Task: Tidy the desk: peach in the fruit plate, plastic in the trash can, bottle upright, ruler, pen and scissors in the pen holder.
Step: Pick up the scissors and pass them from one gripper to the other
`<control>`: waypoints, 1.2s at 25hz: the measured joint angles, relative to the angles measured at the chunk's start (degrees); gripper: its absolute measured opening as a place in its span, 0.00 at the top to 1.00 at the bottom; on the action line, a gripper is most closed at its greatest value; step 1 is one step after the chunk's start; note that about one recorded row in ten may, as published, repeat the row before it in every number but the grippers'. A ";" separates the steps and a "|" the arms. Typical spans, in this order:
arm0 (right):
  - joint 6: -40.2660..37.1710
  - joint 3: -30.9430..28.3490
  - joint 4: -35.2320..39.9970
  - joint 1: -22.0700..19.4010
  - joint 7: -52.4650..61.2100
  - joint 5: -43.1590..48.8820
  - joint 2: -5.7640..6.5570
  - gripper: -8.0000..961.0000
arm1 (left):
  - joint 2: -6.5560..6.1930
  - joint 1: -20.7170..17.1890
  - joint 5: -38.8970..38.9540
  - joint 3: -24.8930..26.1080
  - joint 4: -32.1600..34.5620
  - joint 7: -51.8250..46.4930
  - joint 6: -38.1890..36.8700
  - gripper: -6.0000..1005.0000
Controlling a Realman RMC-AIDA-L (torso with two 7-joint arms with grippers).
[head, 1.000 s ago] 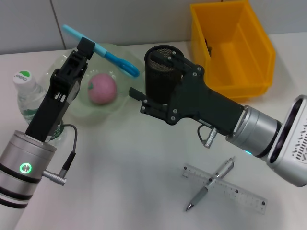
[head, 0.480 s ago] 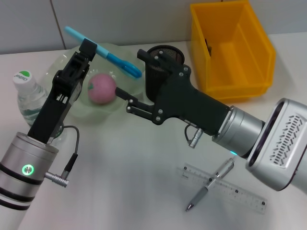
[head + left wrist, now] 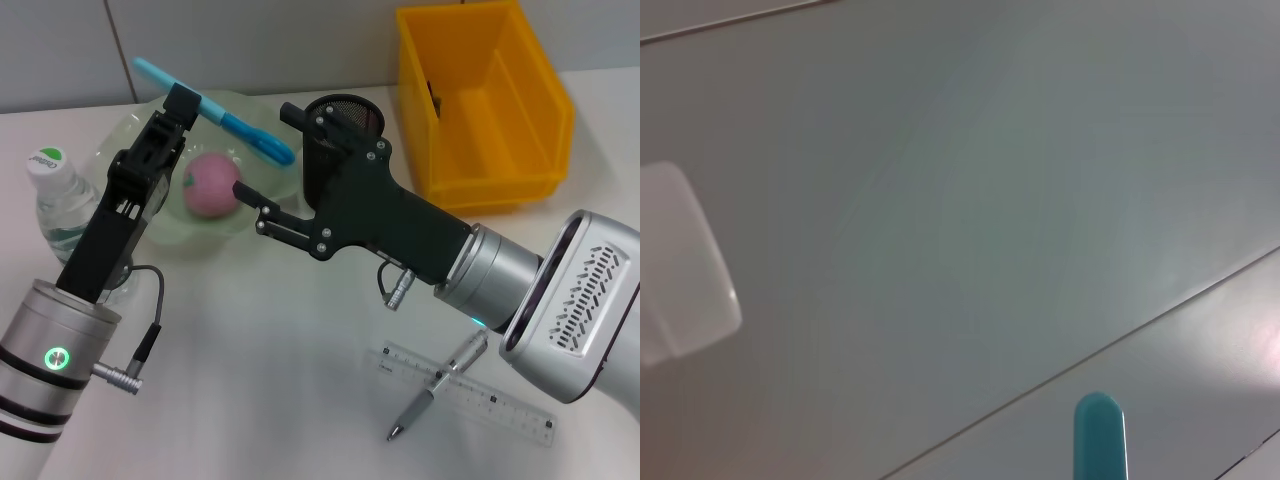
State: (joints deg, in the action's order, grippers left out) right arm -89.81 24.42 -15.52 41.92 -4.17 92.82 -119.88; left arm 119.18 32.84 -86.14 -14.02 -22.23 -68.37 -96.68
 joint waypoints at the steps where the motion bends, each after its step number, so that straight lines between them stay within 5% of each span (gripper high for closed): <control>1: 0.00 -0.13 0.00 -0.04 0.00 0.01 0.00 0.19 | 0.00 -0.05 0.00 0.01 -0.01 0.00 0.00 0.76; 7: -0.06 -0.46 -0.04 -0.19 0.34 0.06 0.00 0.20 | 0.00 -0.15 0.00 0.04 0.00 -0.12 0.00 0.76; 13: -0.29 -0.56 -0.04 -0.26 0.40 0.08 0.00 0.36 | 0.00 -0.15 0.00 0.04 0.00 -0.34 0.20 0.75; 16: -0.37 -0.58 -0.04 -0.27 0.42 0.08 0.00 0.62 | 0.00 -0.15 0.00 0.09 0.00 -0.59 0.50 0.75; 21: -0.49 -0.60 -0.04 -0.27 0.43 0.08 0.00 0.73 | 0.00 -0.22 0.00 0.13 -0.01 -0.97 0.53 0.75; 30: -0.16 -0.60 0.18 -0.06 0.46 0.08 0.00 0.74 | 0.00 -0.24 -0.06 0.01 0.06 -2.30 0.52 0.75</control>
State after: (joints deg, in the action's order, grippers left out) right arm -89.97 23.81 -15.34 41.86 -3.71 92.90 -119.88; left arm 119.18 32.60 -86.19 -14.01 -22.17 -70.68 -96.16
